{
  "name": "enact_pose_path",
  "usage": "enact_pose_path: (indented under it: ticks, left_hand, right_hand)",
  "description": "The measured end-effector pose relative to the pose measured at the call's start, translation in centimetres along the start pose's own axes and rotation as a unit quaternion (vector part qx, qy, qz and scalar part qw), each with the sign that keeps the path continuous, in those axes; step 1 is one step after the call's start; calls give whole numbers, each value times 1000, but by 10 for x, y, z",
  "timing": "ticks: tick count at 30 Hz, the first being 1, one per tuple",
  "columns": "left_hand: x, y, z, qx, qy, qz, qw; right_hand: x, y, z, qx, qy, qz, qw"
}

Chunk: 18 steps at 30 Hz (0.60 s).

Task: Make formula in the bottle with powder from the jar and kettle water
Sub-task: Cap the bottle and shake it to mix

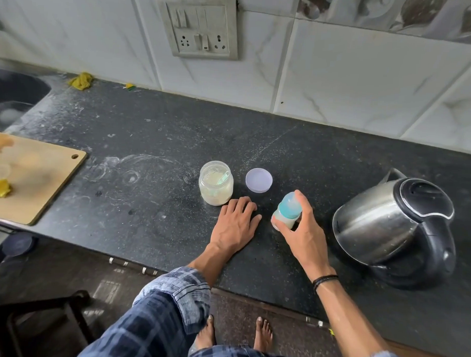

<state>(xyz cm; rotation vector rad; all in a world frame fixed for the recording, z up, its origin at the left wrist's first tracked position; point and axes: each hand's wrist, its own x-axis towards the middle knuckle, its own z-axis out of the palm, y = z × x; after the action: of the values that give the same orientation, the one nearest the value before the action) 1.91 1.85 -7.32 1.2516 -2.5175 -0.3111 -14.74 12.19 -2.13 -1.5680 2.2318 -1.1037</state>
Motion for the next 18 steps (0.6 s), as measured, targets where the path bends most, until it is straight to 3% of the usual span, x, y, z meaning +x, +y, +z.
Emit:
enact_pose_path:
  ticks: [3, 5, 7, 10, 11, 15, 18]
  left_hand:
    - [0, 0, 1, 1, 2, 1, 1000]
    - [0, -1, 2, 0, 3, 0, 1000]
    - [2, 0, 3, -6, 5, 0, 1000]
    - [0, -1, 5, -6, 10, -1, 1000]
    - [0, -2, 5, -6, 12, 1, 1000]
    - [0, -2, 5, -5, 13, 5, 1000]
    - [1, -1, 3, -1, 6, 2, 1000]
  right_hand:
    - [9, -4, -6, 15, -5, -11, 1000]
    - [14, -13, -21, 84, 22, 0, 996]
    - [15, -27, -40, 189, 113, -11, 975]
    - [14, -49, -59, 296, 246, -93, 918]
    - [14, -53, -63, 304, 243, -99, 916]
    - [8, -63, -68, 280, 112, -20, 953]
    - [10, -78, -72, 299, 212, -132, 921]
